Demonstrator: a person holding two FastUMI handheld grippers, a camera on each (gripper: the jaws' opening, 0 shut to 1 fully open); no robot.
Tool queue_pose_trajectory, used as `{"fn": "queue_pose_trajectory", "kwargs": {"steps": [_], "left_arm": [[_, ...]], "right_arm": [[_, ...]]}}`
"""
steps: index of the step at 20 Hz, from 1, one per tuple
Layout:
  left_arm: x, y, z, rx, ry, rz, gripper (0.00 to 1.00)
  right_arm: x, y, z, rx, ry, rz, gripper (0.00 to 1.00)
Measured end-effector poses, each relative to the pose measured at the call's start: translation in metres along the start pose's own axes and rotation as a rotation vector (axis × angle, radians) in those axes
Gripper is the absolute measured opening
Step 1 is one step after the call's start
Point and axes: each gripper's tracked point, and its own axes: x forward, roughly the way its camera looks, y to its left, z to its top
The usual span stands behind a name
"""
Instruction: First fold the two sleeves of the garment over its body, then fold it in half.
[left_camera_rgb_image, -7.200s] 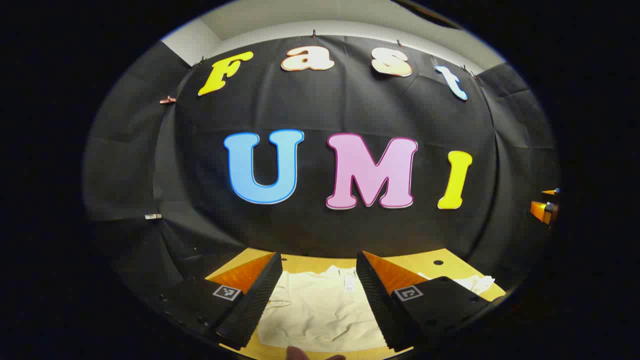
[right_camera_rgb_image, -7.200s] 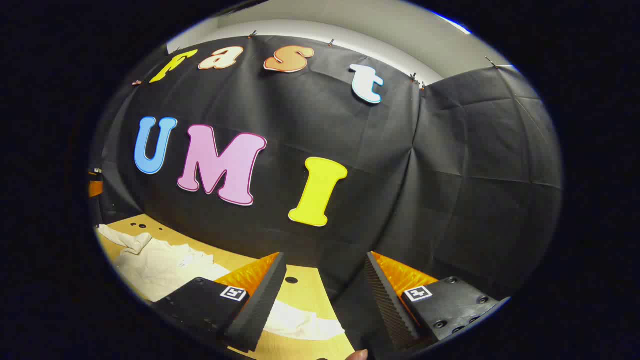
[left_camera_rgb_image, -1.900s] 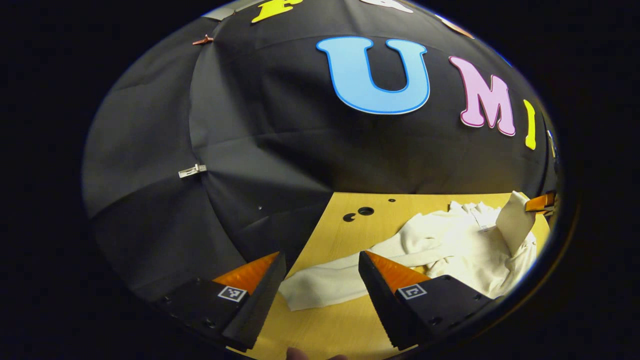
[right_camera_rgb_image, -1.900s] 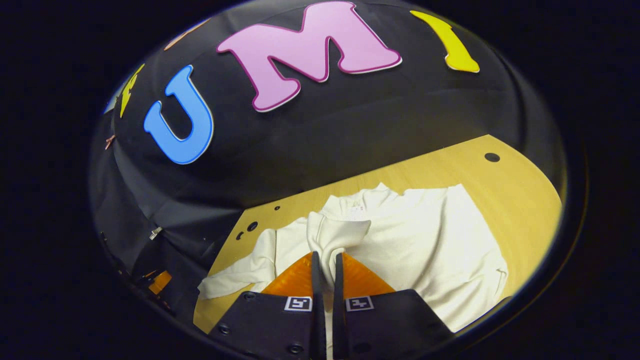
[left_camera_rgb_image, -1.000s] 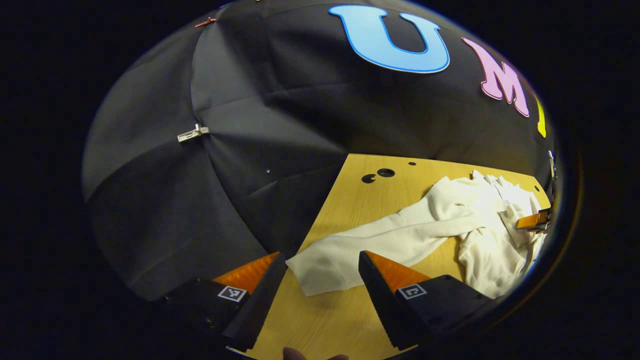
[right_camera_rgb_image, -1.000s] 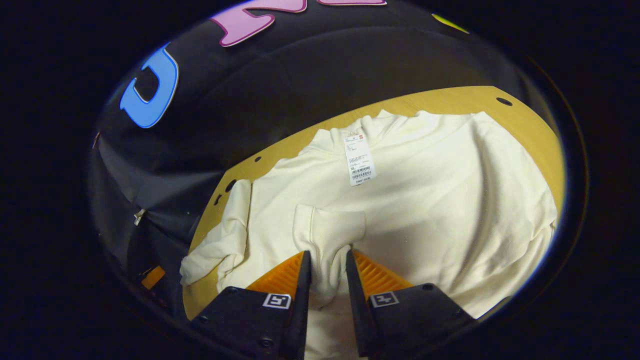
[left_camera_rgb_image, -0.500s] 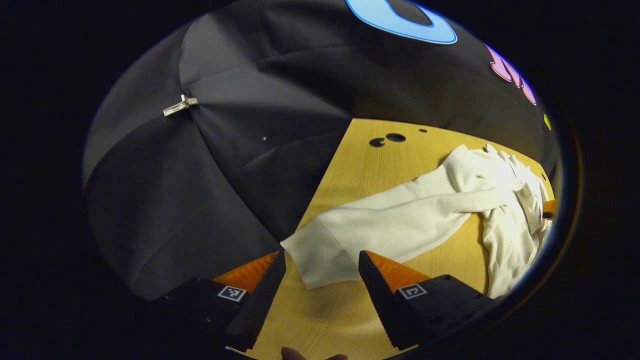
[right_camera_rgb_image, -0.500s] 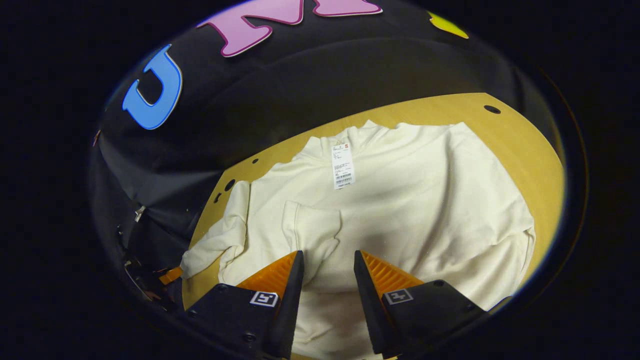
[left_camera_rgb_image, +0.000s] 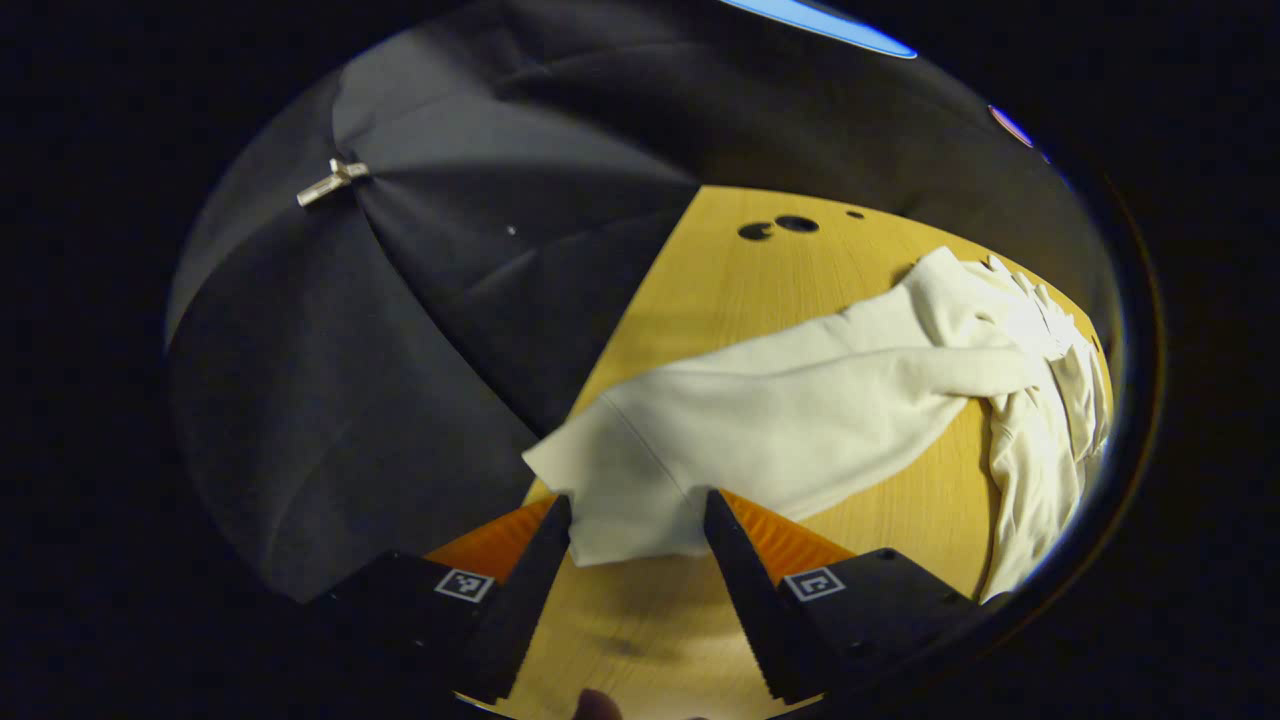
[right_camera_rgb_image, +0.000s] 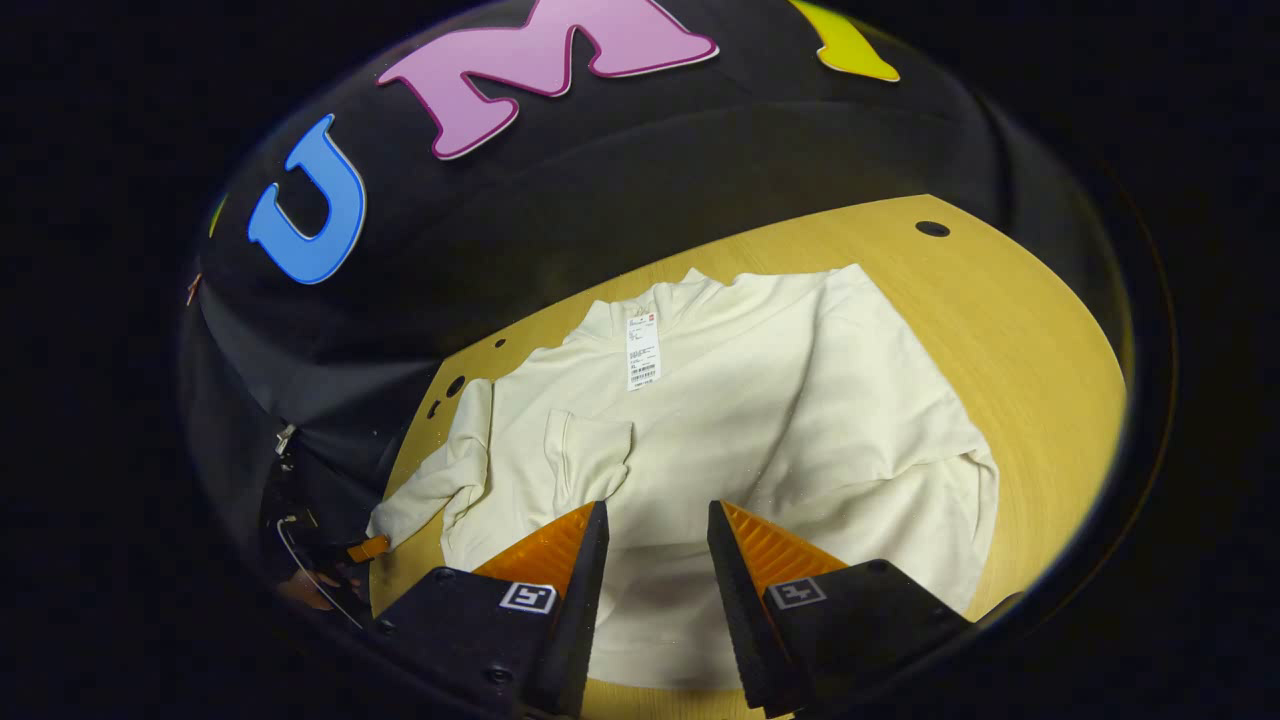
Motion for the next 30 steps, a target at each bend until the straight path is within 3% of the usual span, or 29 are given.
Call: {"fn": "queue_pose_trajectory", "kwargs": {"steps": [1, 2, 3, 6, 8, 15, 19, 23, 24, 25, 30], "left_arm": [[-0.002, -0.008, -0.002, -0.021, 0.010, -0.039, 0.87], [0.002, -0.009, 0.000, -0.035, 0.016, -0.049, 0.63], [0.000, -0.008, -0.002, -0.048, 0.030, -0.056, 0.60], [0.000, -0.008, 0.005, -0.105, 0.034, -0.053, 0.20], [0.000, -0.009, 0.008, -0.102, 0.015, -0.047, 0.10], [-0.031, -0.021, 0.029, -0.119, -0.080, -0.054, 0.07], [-0.067, -0.052, 0.056, -0.104, -0.166, -0.103, 0.06], [-0.106, -0.100, 0.090, -0.072, -0.258, -0.175, 0.06], [-0.116, -0.112, 0.099, -0.065, -0.278, -0.192, 0.02], [-0.124, -0.127, 0.106, -0.059, -0.296, -0.215, 0.06], [-0.164, -0.209, 0.133, 0.017, -0.375, -0.307, 0.06]], "right_arm": [[-0.008, -0.005, 0.003, 0.009, -0.010, -0.001, 0.62], [-0.018, -0.009, 0.006, 0.020, -0.021, -0.003, 0.61], [-0.028, -0.014, 0.010, 0.031, -0.036, -0.004, 0.61], [-0.055, -0.035, 0.015, 0.071, -0.066, -0.016, 0.61], [-0.070, -0.053, 0.015, 0.088, -0.080, -0.035, 0.61], [-0.102, -0.103, 0.006, 0.100, -0.094, -0.085, 0.61], [-0.112, -0.118, 0.004, 0.115, -0.097, -0.082, 0.61], [-0.120, -0.130, 0.009, 0.128, -0.108, -0.074, 0.61], [-0.122, -0.134, 0.010, 0.131, -0.110, -0.071, 0.61], [-0.124, -0.137, 0.011, 0.134, -0.112, -0.068, 0.61], [-0.140, -0.156, 0.015, 0.155, -0.114, -0.061, 0.61]]}}
